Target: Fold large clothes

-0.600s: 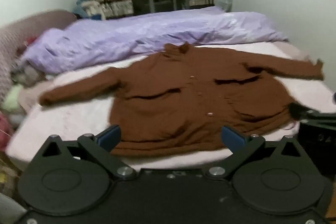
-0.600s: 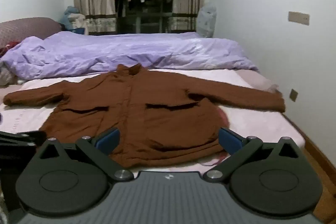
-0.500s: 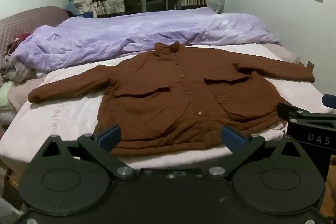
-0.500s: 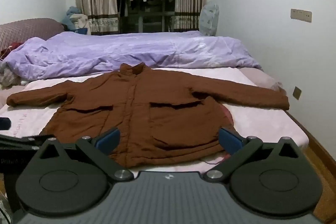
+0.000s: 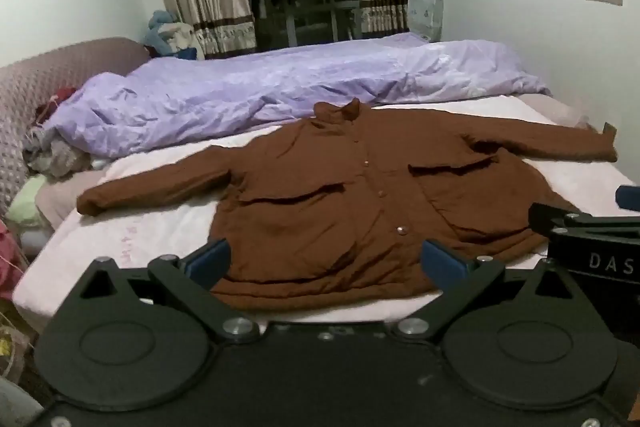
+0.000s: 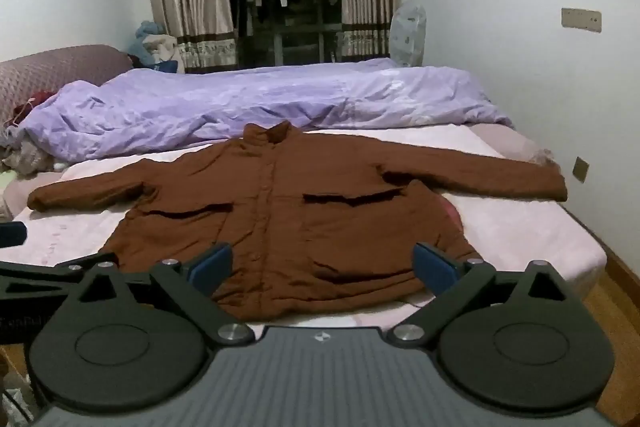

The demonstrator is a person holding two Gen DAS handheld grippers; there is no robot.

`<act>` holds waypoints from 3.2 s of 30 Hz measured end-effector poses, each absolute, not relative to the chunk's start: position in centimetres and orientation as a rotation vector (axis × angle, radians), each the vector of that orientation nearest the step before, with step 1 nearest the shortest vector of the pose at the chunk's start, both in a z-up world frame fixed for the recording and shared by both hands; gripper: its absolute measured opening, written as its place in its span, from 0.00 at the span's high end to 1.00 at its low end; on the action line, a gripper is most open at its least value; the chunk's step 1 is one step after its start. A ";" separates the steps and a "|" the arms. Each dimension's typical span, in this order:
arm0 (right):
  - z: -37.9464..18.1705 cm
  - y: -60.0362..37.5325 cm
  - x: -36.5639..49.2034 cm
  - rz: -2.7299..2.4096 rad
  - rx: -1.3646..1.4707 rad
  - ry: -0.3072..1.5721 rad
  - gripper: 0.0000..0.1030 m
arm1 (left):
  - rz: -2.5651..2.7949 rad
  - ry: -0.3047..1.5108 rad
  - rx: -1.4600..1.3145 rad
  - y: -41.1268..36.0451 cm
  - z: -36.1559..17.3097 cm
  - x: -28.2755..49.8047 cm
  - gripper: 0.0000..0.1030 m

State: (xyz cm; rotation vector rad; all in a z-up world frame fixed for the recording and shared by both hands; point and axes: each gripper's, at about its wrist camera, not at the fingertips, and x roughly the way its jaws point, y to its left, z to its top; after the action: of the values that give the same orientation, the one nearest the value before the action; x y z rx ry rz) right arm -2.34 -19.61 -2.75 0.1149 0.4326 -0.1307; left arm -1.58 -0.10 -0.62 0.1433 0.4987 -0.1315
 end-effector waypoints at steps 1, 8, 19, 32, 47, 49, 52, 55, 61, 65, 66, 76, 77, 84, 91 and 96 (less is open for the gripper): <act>-2.8 -19.6 -2.3 -0.134 0.114 0.432 0.00 | -0.138 0.503 0.147 -0.4 -0.7 -1.3 0.00; -3.0 -19.3 -2.1 -0.159 0.097 0.430 0.00 | -0.131 0.523 0.157 -1.2 -0.5 -1.7 0.00; -3.3 -19.4 -2.1 -0.156 0.113 0.449 0.00 | -0.098 0.530 0.190 -1.1 -0.9 -1.2 0.00; -3.1 -19.2 -2.1 -0.159 0.111 0.442 0.00 | -0.077 0.520 0.201 -1.0 -0.9 -1.0 0.00; -3.3 -19.5 -2.1 -0.158 0.112 0.447 0.00 | -0.077 0.508 0.147 -0.9 -1.1 -1.1 0.00; -3.4 -19.6 -2.1 -0.157 0.108 0.448 0.00 | -0.081 0.504 0.140 -0.8 -1.0 -1.2 0.00; -3.4 -19.7 -2.2 -0.147 0.109 0.451 0.00 | -0.076 0.503 0.152 -0.8 -1.2 -1.3 0.00; -3.5 -19.7 -2.2 -0.129 0.120 0.455 0.00 | -0.091 0.503 0.138 -0.8 -1.3 -1.4 0.00; -3.6 -19.6 -2.2 -0.137 0.116 0.456 0.00 | -0.091 0.502 0.150 -0.9 -1.4 -1.4 0.00; -3.7 -19.7 -2.2 -0.136 0.114 0.457 0.00 | -0.095 0.499 0.154 -0.8 -1.4 -1.5 0.00; -3.7 -19.6 -2.2 -0.132 0.114 0.457 0.00 | -0.105 0.490 0.140 -0.5 -1.3 -1.4 0.00; -4.6 -19.3 -2.0 -0.100 0.128 0.452 0.00 | -0.088 0.509 0.137 -0.4 -2.4 -0.5 0.00; -4.8 -19.4 -1.8 -0.092 0.122 0.445 0.00 | -0.087 0.509 0.148 -0.4 -2.7 -0.4 0.00; -7.8 -21.6 2.4 -0.072 0.157 0.502 0.00 | 0.004 0.561 0.120 2.6 -6.1 4.5 0.00; -10.0 -24.5 8.0 -0.156 0.130 0.572 0.00 | 0.126 0.580 -0.006 10.3 -7.4 13.7 0.00; -10.2 -26.7 11.6 -0.226 0.148 0.616 0.00 | 0.335 0.592 -0.120 23.0 -8.9 23.1 0.00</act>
State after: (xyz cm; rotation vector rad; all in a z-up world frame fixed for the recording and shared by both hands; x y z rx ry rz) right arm 11.61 -26.67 -10.25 0.1480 0.6164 -0.2264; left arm 23.14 22.98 -8.92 -0.1203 0.5920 0.3346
